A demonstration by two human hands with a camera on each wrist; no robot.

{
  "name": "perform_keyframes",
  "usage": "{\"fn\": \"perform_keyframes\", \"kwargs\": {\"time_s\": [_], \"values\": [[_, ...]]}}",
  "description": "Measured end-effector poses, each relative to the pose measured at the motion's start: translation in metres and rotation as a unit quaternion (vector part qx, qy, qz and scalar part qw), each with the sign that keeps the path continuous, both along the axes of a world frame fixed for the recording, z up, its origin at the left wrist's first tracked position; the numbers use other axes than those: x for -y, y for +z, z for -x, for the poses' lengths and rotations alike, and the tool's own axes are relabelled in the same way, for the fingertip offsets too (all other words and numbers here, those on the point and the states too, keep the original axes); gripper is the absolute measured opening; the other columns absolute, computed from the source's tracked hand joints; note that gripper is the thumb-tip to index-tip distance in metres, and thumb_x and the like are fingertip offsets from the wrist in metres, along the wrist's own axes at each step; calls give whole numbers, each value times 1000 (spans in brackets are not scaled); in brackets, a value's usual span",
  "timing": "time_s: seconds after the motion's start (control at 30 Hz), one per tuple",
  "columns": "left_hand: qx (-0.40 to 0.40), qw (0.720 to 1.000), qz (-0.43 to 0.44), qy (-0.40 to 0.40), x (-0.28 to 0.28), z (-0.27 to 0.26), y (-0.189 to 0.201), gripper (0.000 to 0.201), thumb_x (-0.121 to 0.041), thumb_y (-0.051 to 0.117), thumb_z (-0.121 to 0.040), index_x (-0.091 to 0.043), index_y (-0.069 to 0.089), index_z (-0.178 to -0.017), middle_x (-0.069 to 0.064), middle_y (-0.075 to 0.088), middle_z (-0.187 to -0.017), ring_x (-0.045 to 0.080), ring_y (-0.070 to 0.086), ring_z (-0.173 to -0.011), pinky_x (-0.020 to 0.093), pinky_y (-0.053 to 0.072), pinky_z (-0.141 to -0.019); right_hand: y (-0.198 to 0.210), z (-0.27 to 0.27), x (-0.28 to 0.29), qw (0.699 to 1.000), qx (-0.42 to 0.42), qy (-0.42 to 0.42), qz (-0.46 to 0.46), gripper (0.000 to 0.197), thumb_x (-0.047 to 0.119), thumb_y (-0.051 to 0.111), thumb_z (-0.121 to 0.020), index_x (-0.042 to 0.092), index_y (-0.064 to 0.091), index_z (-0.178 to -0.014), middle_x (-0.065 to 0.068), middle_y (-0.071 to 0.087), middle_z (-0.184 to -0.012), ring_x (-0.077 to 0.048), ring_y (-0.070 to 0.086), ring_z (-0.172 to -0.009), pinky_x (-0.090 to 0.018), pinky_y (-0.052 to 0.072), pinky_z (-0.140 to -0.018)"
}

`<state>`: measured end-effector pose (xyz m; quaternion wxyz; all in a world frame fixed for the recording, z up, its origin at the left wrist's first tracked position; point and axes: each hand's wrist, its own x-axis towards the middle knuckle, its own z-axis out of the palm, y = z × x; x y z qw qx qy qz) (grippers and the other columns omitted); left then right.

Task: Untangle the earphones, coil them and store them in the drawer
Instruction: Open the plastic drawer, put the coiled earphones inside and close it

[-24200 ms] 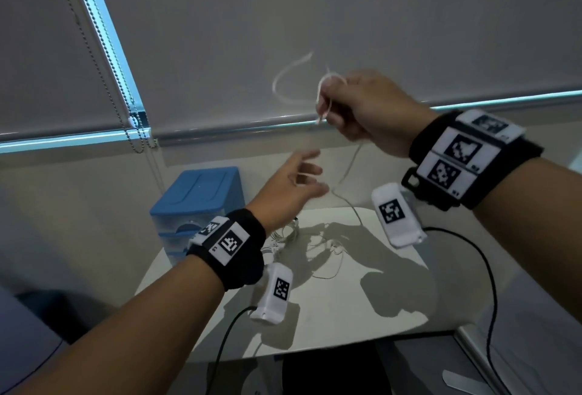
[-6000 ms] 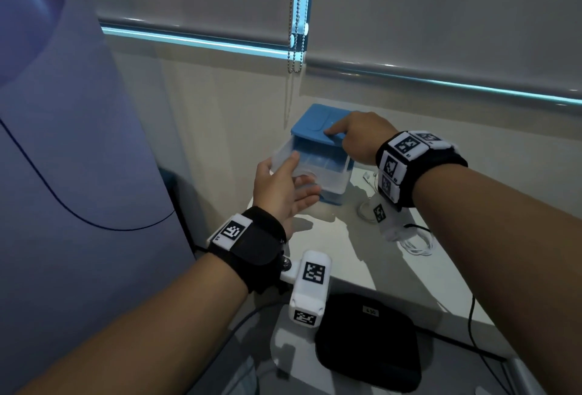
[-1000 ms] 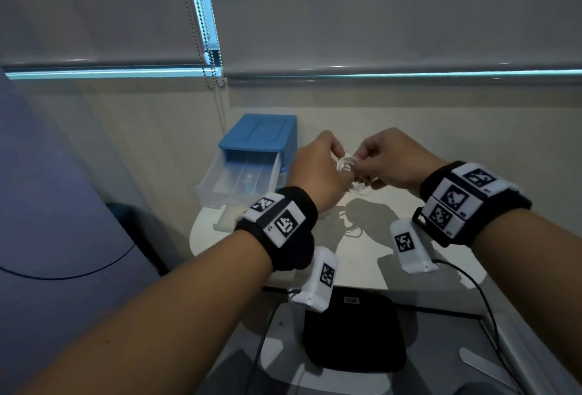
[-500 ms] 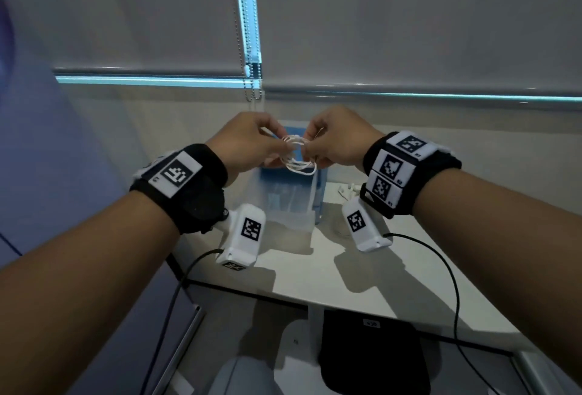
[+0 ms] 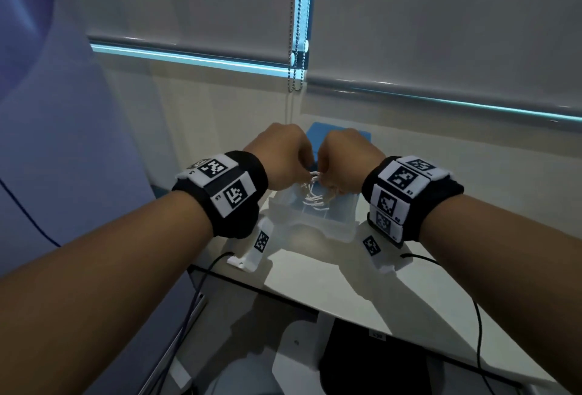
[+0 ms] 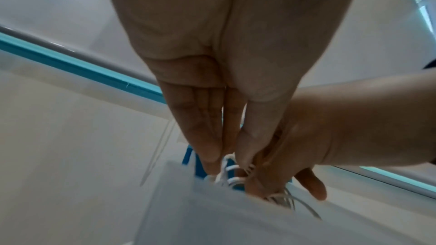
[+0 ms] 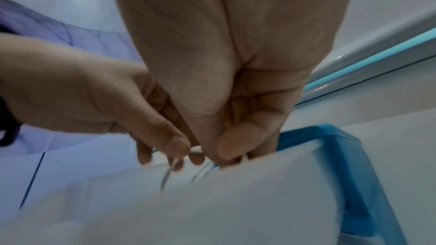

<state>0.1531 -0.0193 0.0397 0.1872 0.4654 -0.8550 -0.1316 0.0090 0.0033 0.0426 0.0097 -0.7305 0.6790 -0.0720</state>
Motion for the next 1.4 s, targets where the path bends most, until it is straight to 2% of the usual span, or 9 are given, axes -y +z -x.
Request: {"fn": "perform_keyframes", "kwargs": {"time_s": [0.2,0.37,0.47,0.6,0.73,0.9,1.13,1.3,1.4], "values": [[-18,999,43,3,9,-6,-1,18,-14,73,-87,-21,77,-104,-2,73,-102,12,60,-82,22,42,-76,9,10,-8,997,-44,55,26,15,18,75,-84,16,78,-99,-8,68,-106,-23,62,-89,-32,53,-78],[-10,999,43,28,15,-7,-9,36,-19,70,-91,-26,65,-126,4,60,-124,20,56,-97,29,42,-85,21,15,-30,977,-97,183,-52,26,23,78,-85,25,77,-110,11,64,-87,-11,60,-84,-23,45,-72],[17,999,18,35,17,-5,-14,50,-18,67,-93,-27,54,-141,8,53,-137,27,55,-122,33,42,-96,19,9,-27,964,-143,206,-87,32,27,81,-83,29,74,-115,14,61,-90,-7,56,-84,-20,38,-73],[33,999,-21,30,17,-4,-20,58,-8,62,-92,-28,50,-146,8,54,-145,28,54,-128,35,44,-103,11,3,-19,946,-207,221,-115,26,27,79,-85,29,72,-109,15,58,-88,-10,55,-85,-22,38,-74],[23,999,-27,35,17,-6,-22,57,-9,58,-94,-30,51,-146,8,57,-143,29,56,-126,39,46,-106,5,1,-11,939,-237,233,-82,7,17,71,-88,24,68,-87,10,60,-81,-17,58,-78,-26,41,-67],[12,999,-29,22,20,-7,-23,55,-8,57,-93,-29,54,-145,9,61,-136,28,59,-121,35,47,-101,4,4,-6,948,-235,209,-46,12,14,64,-89,18,75,-87,-1,68,-82,-24,66,-76,-32,49,-64],[-9,999,-43,10,24,-11,-24,53,-11,58,-95,-31,55,-144,7,61,-138,26,58,-123,28,42,-92,-1,1,3,961,-220,168,-12,24,20,56,-96,23,57,-72,4,40,-66,-27,57,-68,-33,49,-63],[-27,998,-61,2,25,-12,-23,43,-13,59,-94,-29,63,-134,4,63,-134,23,62,-109,26,44,-86,3,-2,-5,978,-115,171,-20,27,46,72,-84,23,70,-72,5,63,-71,-16,61,-71,-33,53,-65],[-43,996,-72,-5,24,-12,-22,40,-9,56,-94,-28,67,-126,3,67,-126,18,62,-85,30,50,-79,-1,-14,-5,980,-124,153,-22,47,58,74,-80,25,51,-56,7,53,-64,-14,54,-65,-32,49,-62]]}}
